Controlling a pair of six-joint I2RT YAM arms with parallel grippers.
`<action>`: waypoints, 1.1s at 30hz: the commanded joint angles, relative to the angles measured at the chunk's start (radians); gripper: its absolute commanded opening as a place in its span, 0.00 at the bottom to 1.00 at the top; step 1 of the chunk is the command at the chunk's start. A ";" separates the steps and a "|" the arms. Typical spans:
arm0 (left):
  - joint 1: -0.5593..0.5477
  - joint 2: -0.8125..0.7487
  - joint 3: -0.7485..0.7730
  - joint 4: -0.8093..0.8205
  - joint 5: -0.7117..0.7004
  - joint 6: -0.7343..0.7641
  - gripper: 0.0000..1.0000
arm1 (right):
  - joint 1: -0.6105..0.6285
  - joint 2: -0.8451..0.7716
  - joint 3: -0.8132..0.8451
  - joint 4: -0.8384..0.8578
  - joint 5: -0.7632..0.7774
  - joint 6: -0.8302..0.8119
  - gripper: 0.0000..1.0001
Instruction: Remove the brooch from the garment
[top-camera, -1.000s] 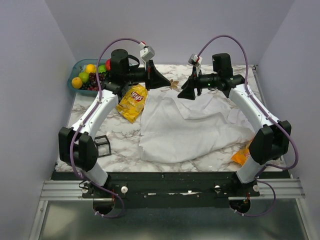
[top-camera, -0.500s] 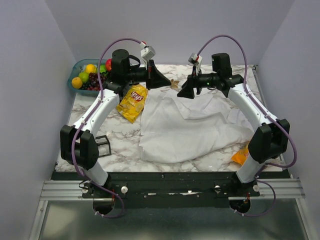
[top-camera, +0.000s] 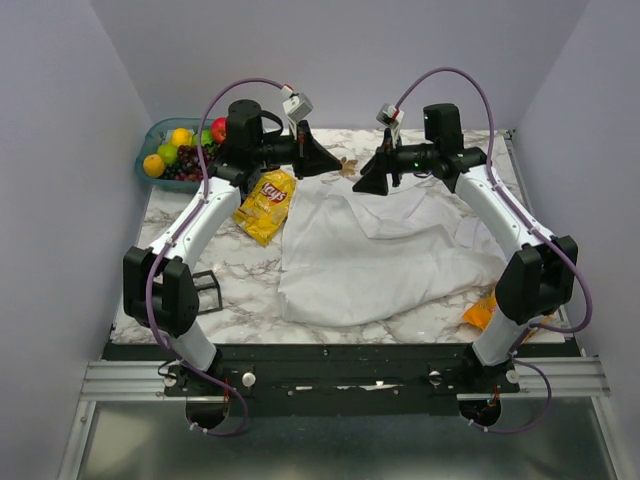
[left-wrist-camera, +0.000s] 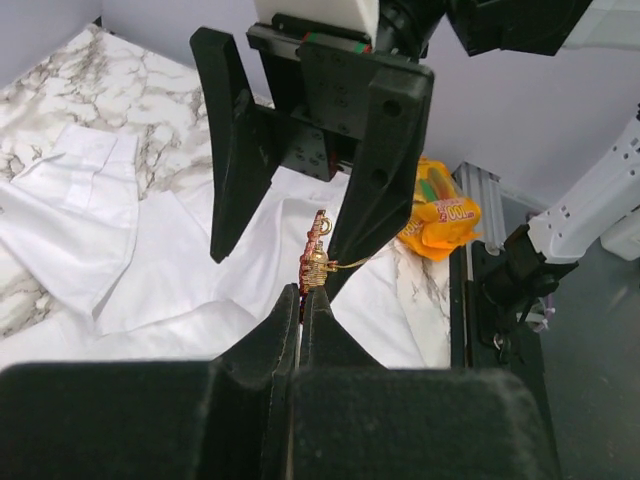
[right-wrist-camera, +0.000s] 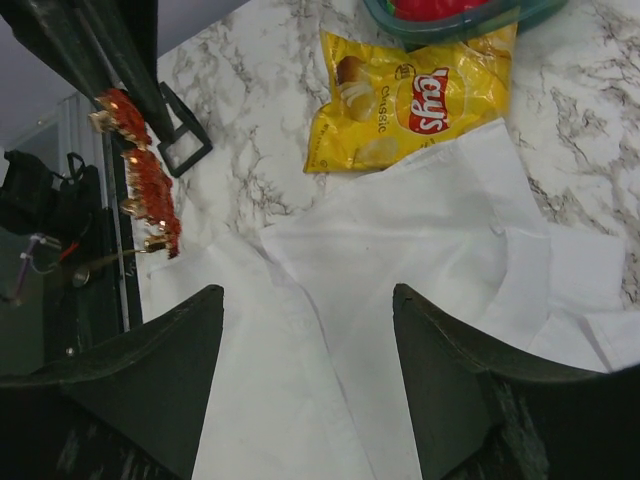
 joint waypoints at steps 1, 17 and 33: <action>-0.021 0.024 0.017 -0.051 -0.042 0.045 0.00 | 0.007 -0.052 -0.009 0.023 -0.048 0.007 0.76; -0.043 0.035 0.036 -0.076 0.000 0.094 0.00 | 0.007 -0.052 0.009 0.038 -0.028 0.024 0.76; -0.044 0.071 0.051 -0.039 0.078 0.066 0.00 | 0.007 -0.034 0.011 0.040 -0.036 0.030 0.77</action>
